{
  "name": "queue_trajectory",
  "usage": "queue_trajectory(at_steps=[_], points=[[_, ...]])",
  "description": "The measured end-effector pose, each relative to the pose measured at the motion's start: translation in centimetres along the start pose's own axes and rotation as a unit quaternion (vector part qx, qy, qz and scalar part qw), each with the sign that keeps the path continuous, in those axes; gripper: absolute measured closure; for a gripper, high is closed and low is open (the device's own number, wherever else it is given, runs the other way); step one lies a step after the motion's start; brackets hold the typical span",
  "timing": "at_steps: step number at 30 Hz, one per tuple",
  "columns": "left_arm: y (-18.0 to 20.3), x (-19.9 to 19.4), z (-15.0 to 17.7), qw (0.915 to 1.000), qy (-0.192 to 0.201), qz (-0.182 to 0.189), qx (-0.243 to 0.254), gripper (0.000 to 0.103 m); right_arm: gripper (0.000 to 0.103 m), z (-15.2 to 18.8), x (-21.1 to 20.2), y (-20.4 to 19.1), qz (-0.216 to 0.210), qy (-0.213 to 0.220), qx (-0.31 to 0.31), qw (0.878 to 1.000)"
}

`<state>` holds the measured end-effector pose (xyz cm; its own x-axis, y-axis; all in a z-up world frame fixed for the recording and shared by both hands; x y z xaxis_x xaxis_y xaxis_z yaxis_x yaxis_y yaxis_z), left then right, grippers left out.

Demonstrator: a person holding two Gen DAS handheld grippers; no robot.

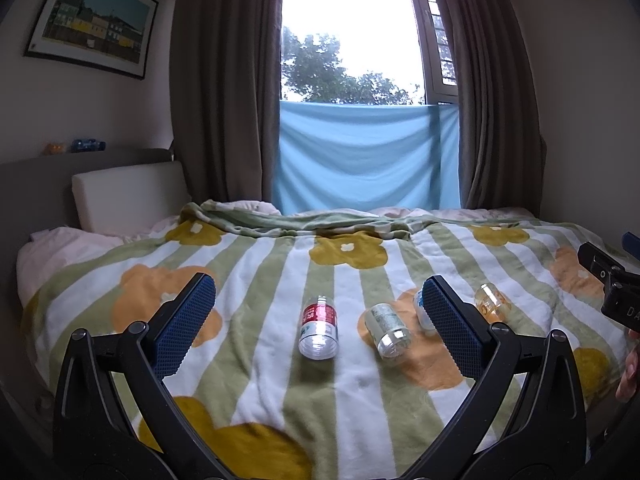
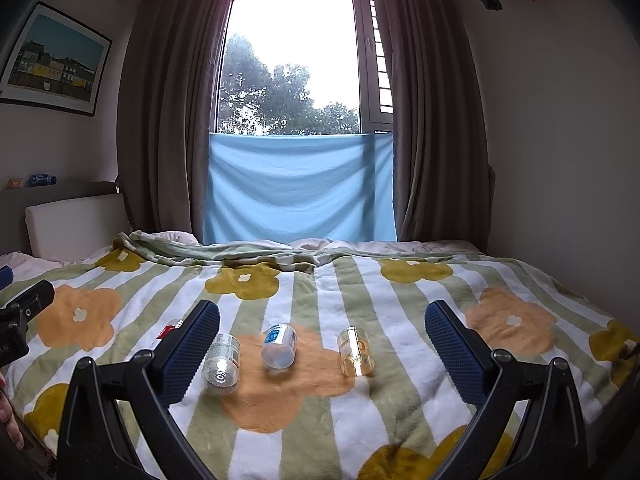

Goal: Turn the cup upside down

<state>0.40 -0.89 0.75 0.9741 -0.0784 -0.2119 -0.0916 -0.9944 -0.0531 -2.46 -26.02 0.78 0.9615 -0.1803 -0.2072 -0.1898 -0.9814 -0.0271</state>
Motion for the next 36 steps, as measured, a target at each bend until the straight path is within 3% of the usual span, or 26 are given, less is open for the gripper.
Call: queue_trajectory(at_steps=[16,20,27,31,34,36], points=[[-0.3,-0.2,-0.4,1.0,0.0,0.0,-0.002,0.0,0.0,0.3,0.5,0.2,-0.015,0.004,-0.003,1.0],[-0.7,0.1,-0.6,1.0,-0.006,-0.001,-0.006,0.0,0.0,0.3,1.6,0.1,-0.027,-0.012,-0.004,1.0],[-2.6,2.5,0.4,0.999,-0.037,-0.017,-0.018,0.0,0.0,-0.5,8.1,-1.9,-0.078,-0.074,-0.022,0.994],[-3.8,4.0,1.2,0.9979,-0.051,-0.033,-0.022,0.0,0.0,-0.8,14.7,-3.1,-0.098,-0.14,-0.027,0.985],[-4.8,5.0,2.0,0.9968,-0.063,-0.04,-0.026,0.0,0.0,-0.1,20.4,-3.5,-0.111,-0.217,-0.012,0.97],[-5.2,6.0,2.5,0.9959,-0.075,-0.043,-0.027,0.0,0.0,1.0,24.4,-3.5,-0.113,-0.281,-0.002,0.953]])
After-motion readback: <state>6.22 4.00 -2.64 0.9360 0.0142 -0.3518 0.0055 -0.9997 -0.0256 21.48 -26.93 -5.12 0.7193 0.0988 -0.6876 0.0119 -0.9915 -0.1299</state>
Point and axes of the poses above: each gripper's, at about its wrist camera, not at the fingertips, and x roughly the way its jaws point, y to its right, z to its underside, the point moved 2 cm from there along x, roughly the way its jaws point, and after that the axes turned 1 degree about x, right-handed, at the moved point
